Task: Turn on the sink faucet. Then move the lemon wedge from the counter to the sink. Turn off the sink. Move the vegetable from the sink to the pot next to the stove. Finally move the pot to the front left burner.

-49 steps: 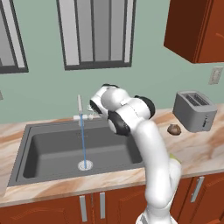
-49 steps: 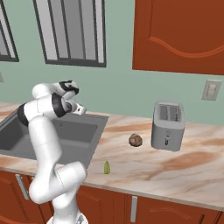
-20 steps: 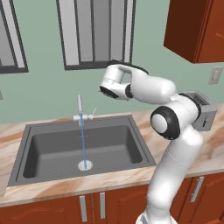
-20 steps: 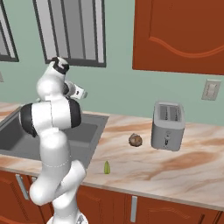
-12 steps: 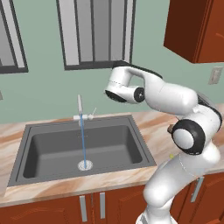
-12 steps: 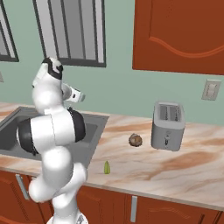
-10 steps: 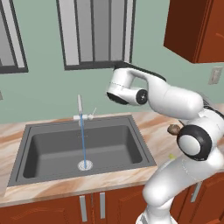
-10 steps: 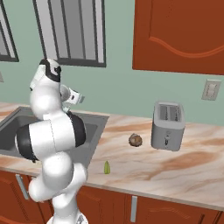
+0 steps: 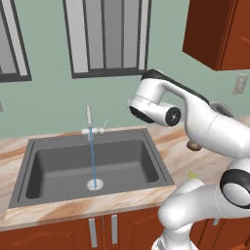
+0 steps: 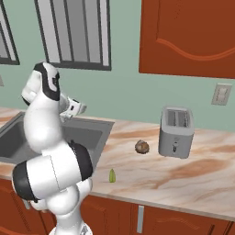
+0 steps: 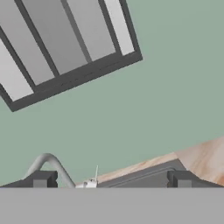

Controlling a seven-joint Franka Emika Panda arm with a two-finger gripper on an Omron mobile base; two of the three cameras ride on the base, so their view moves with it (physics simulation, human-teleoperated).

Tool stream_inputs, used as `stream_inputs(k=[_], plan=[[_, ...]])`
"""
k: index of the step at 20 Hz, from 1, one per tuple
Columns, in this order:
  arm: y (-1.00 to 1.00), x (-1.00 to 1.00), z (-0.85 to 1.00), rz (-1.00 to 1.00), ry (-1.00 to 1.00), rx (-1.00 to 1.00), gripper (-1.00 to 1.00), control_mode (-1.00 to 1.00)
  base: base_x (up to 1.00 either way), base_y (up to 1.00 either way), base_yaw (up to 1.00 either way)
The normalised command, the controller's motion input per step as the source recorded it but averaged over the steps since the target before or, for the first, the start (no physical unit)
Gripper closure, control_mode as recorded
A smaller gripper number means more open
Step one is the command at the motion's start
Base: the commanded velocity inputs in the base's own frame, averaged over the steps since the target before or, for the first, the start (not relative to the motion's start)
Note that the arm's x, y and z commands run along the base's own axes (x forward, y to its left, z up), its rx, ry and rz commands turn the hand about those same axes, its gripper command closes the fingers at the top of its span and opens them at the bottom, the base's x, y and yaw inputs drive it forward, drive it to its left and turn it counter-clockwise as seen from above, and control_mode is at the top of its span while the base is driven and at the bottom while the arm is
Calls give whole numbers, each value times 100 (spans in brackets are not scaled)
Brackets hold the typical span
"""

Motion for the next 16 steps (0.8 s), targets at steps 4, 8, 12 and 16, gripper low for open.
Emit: stream_inputs(k=[4,8,12,16], plan=[[-35,-39,80,-8,17,0,-100,-100,0,0,0],[-33,-35,75,-7,24,0,-100,-100,0,0,0],[-29,-33,74,-7,28,-1,-100,-100,0,0,0],[-17,-25,81,-12,29,0,-100,-100,0,0,0]])
